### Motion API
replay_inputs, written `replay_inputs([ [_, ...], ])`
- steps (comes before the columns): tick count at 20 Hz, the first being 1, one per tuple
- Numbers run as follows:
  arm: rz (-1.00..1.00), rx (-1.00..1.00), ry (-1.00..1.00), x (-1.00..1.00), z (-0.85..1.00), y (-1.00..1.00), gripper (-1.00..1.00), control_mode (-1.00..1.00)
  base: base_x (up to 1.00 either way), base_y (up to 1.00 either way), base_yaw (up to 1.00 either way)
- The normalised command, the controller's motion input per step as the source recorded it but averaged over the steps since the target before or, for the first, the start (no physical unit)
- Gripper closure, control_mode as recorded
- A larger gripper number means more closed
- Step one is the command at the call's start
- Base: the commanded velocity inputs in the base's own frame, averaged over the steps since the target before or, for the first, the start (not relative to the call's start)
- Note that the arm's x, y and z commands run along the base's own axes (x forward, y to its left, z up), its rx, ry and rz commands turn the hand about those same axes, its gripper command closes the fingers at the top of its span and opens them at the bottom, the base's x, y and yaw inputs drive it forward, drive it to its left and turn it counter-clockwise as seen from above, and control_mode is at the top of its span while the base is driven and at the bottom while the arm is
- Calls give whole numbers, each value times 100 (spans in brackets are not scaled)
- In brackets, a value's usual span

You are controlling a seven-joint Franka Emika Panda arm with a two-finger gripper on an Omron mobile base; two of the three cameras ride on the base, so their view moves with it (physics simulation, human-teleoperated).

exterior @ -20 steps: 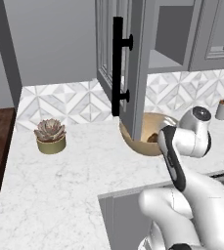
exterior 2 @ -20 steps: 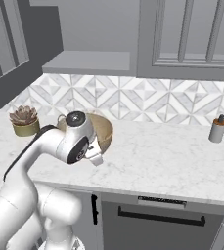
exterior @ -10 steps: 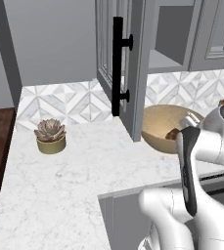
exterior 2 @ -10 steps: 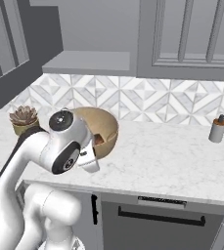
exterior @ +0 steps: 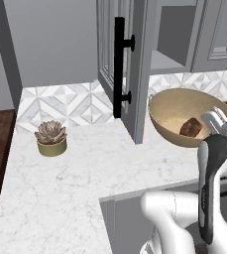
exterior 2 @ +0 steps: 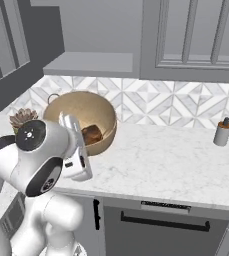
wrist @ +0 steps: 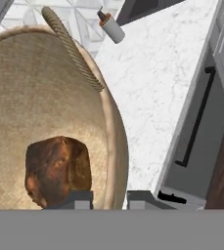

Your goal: Open the cabinet, pick up the bread from the cabinet and place it in the basket. Then move the basket to the dining counter.

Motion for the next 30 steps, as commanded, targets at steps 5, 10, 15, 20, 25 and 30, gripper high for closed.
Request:
replay_inputs([
  [5,-2,0,-12,-44,35,-3,100,100,-34,-13,-3],
  [10,0,0,0,0,0,0,100,100,-63,-88,-15],
  [15,0,0,0,0,0,0,100,100,-10,-93,-49],
  [20,0,0,0,0,0,0,100,100,0,-23,-92],
  [25,0,0,0,0,0,0,100,100,0,0,-100],
  [30,0,0,0,0,0,0,100,100,1,-4,-98],
])
